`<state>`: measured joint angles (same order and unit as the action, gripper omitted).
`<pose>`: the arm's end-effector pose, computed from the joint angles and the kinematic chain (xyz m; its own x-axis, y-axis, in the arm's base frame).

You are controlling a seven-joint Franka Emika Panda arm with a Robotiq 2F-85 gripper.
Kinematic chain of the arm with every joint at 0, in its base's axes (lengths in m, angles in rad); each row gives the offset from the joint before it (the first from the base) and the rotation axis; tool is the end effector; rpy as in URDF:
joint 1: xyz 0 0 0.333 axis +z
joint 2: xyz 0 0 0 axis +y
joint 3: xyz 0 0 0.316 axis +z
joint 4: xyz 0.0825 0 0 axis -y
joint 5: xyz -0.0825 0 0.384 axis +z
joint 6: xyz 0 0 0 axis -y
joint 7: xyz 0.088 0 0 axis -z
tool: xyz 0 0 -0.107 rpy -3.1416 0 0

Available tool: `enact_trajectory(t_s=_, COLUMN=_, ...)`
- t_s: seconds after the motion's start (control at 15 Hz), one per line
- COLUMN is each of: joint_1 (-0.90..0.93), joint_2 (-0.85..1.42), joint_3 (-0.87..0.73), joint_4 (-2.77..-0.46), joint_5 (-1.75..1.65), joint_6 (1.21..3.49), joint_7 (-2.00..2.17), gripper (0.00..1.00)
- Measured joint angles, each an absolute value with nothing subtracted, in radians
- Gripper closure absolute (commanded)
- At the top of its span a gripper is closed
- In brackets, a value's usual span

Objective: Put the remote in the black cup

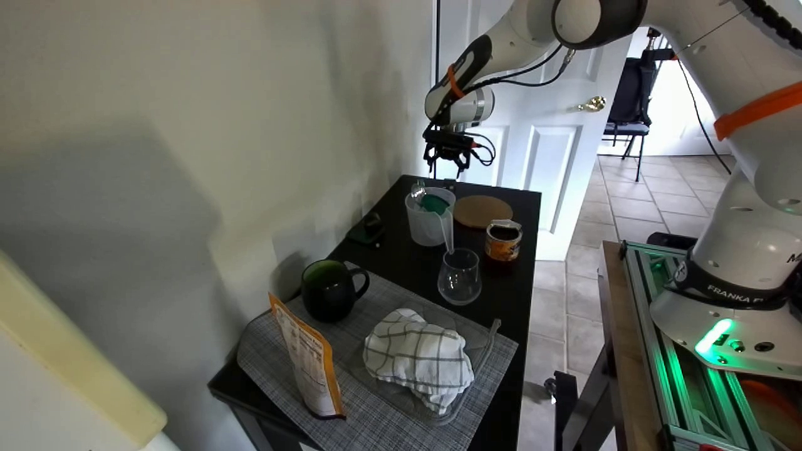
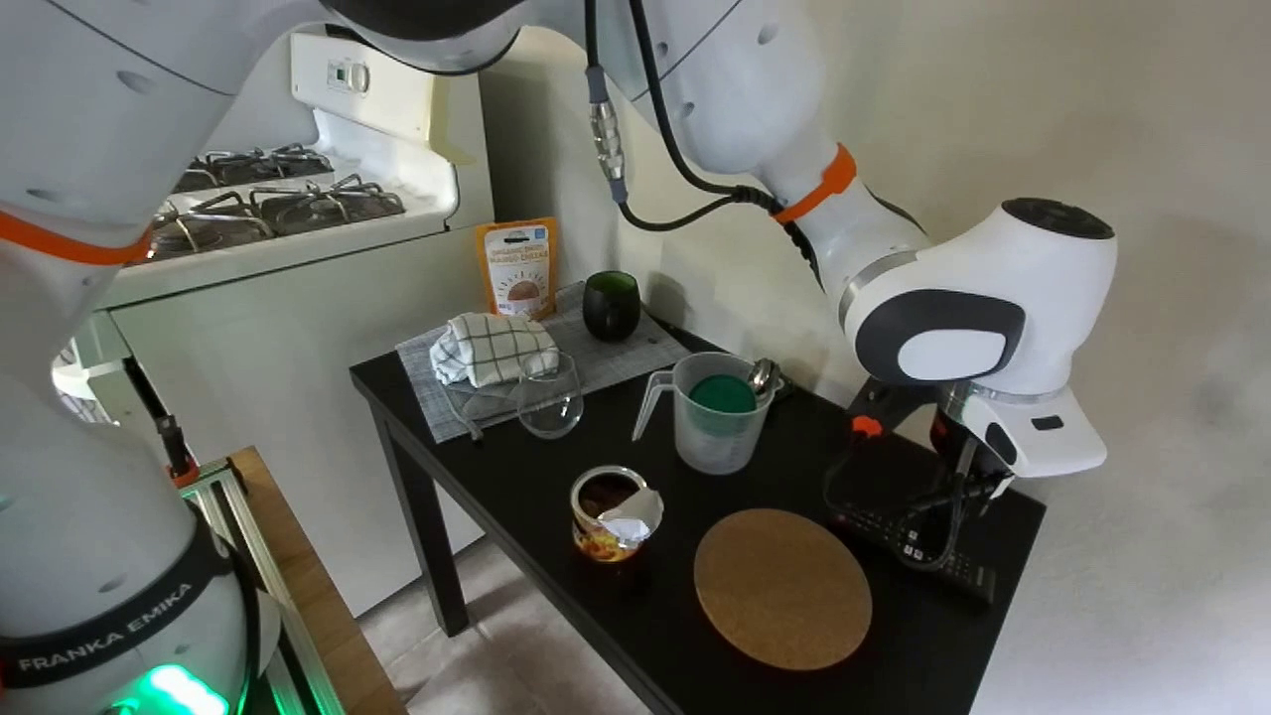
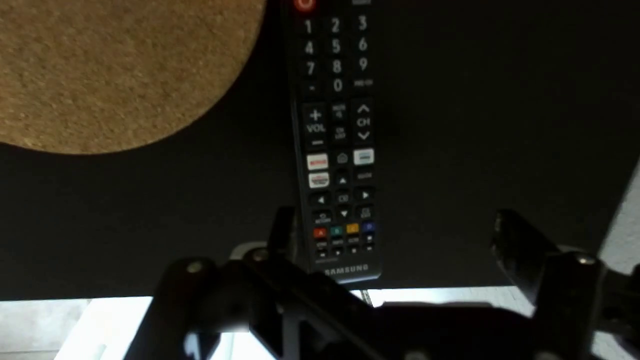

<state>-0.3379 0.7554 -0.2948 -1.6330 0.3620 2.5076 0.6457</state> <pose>0.5816 -0.3947 0.2052 0.1017 -0.9905 0.0929 -0.9834 -0.1142 -0.1408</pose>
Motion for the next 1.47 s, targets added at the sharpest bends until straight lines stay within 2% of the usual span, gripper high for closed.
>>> enact_trajectory(t_s=0.8, joint_1=-0.331, joint_2=0.898, joint_3=-0.337, joint_4=-1.534, joint_5=0.341, joint_6=2.554, joint_7=0.687, gripper=0.00)
enact_trajectory(t_s=1.47, joint_1=-0.338, joint_2=0.945, joint_3=-0.344, joint_4=-1.397, joint_5=0.277, joint_6=2.348, joint_7=0.733, gripper=0.00)
